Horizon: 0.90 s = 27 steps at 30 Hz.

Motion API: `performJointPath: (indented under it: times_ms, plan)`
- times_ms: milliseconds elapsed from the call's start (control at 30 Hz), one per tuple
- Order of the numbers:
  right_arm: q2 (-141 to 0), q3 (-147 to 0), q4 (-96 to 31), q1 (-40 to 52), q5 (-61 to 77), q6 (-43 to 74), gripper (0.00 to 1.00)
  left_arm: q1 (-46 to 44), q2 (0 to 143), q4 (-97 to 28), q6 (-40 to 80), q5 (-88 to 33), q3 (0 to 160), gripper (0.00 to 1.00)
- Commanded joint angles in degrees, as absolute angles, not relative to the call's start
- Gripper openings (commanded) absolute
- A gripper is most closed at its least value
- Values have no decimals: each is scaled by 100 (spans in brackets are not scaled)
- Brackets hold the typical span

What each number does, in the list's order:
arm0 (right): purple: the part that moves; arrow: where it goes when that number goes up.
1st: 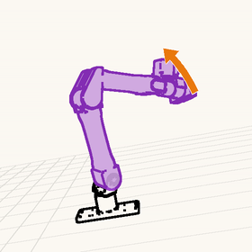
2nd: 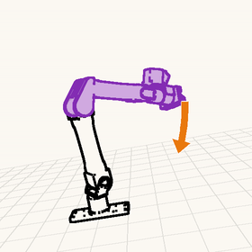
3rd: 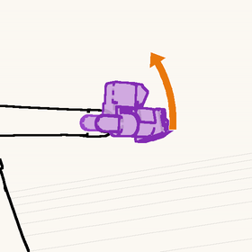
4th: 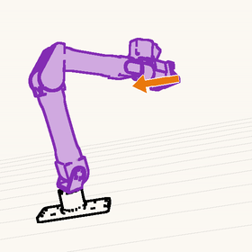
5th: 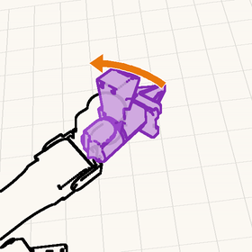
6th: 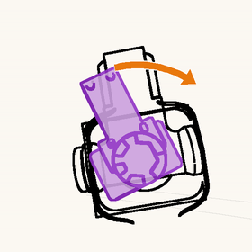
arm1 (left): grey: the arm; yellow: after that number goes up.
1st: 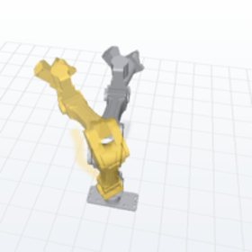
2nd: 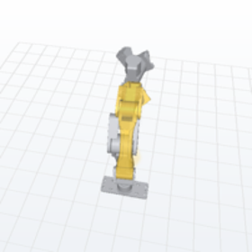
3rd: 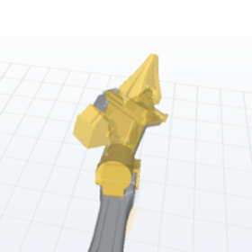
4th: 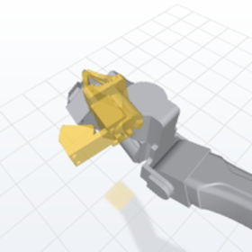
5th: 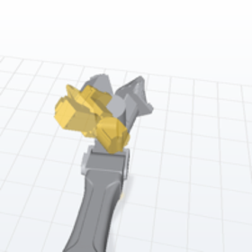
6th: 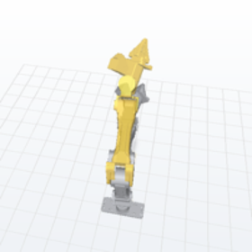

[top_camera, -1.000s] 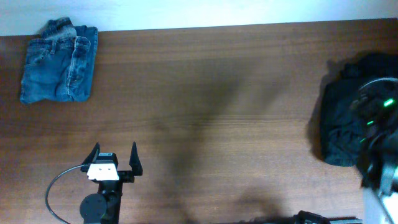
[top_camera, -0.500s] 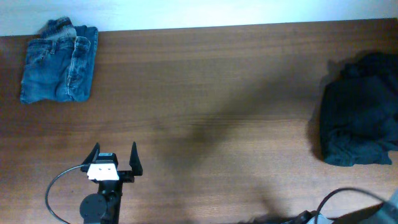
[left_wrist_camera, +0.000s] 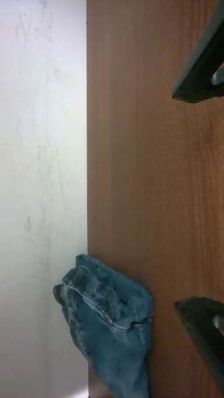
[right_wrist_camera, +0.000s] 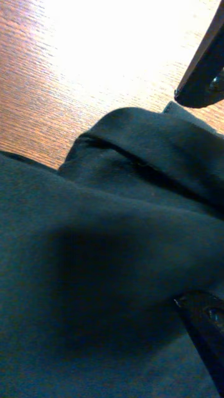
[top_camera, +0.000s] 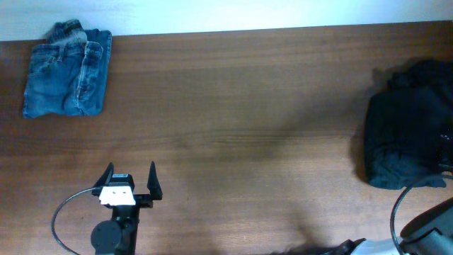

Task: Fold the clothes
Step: 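Reach the right gripper to the crumpled black pants and grasp them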

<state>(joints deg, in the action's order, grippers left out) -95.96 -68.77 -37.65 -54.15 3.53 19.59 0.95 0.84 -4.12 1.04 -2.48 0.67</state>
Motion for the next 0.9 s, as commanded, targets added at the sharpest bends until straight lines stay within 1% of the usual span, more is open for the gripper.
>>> performJointPath:
  times_ms: [0,67,100,133,200,233,267,300,333,367,400,700,800,867]
  plan:
    - [-9789,-6976,-3745,-5450,281,2018,99,130,36,-460,36,-189,51,99]
    - [-9859,-6976,-3745,-5450,281,2016,100,130,36,-460,36,-187,51,99]
    - [-9887,-6976,-3747,-5450,281,2016,95,130,34,-460,36,-187,51,99]
    - [-9918,-6976,-3750,-5450,290,2016,75,130,34,-460,36,-187,51,100]
    - [-9939,-6976,-3750,-5439,443,2016,55,130,34,-460,36,-187,51,100]
    - [-9942,-6976,-3747,-5439,572,2016,48,130,34,-460,36,-187,49,99]
    - [-9942,-6978,-3723,-5439,766,2016,38,130,34,-460,36,-187,49,99]
    - [-9942,-6978,-3712,-5439,858,2016,32,130,36,-460,36,-187,51,99]
    - [-9942,-6978,-3673,-5439,1149,2016,15,130,36,-460,36,-187,51,99]
    - [-9939,-6978,-3642,-5439,1396,2018,8,130,36,-460,36,-189,51,99]
    - [-9937,-6980,-3625,-5439,1562,2016,4,130,34,-460,36,-189,49,99]
    - [-9703,-7159,-3618,-5398,4407,2016,4,130,34,-460,36,-187,49,99]
    - [-9542,-7159,-3623,-5247,5096,2016,4,130,34,-460,36,-187,51,99]
    - [-9391,-7159,-3684,-5050,5277,2016,4,130,34,-460,36,-187,51,99]
